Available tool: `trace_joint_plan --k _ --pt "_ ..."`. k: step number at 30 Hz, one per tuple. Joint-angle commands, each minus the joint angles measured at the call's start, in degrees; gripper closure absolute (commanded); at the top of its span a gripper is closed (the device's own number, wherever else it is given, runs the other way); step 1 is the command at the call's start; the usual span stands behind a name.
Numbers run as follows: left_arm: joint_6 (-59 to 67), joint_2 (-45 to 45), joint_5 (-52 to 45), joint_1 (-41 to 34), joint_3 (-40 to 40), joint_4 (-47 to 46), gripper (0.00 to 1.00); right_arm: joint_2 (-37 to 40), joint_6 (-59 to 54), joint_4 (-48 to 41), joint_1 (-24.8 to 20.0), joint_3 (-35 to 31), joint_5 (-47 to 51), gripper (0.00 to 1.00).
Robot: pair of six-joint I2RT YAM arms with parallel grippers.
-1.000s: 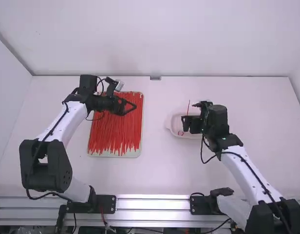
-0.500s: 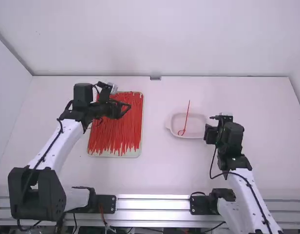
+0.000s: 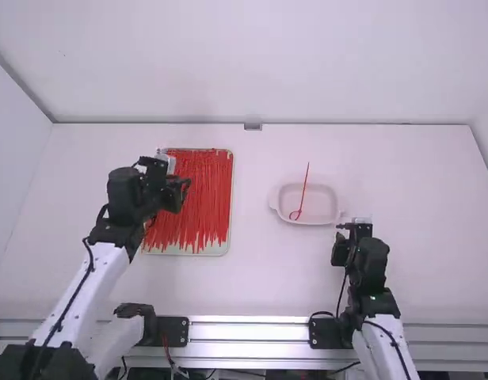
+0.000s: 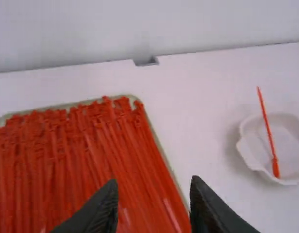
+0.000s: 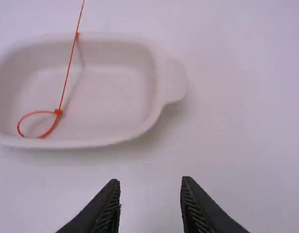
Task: Fasten the cable tie
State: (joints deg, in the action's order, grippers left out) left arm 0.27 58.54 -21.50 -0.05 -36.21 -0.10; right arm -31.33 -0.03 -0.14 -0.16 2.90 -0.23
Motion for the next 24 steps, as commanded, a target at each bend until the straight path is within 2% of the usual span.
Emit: trace_joint_plan --k 1,12,15,24 --pt "-0.3 -3.8 6.2 0.1 3.4 0.1 0.68 3.1 0.0 0.1 0.2 -2.9 0.2 0.72" --pt "-0.3 -18.9 21.3 0.1 18.5 0.1 0.94 15.7 0.0 0.1 0.2 -2.9 0.2 0.94" --pt "-0.3 -22.4 21.5 0.1 22.0 0.1 1.00 18.4 0.0 0.1 0.2 -2.9 0.2 0.98" --pt "-0.3 -32.3 21.5 0.1 31.9 0.1 1.00 25.4 0.0 0.1 0.2 -2.9 0.2 1.00"
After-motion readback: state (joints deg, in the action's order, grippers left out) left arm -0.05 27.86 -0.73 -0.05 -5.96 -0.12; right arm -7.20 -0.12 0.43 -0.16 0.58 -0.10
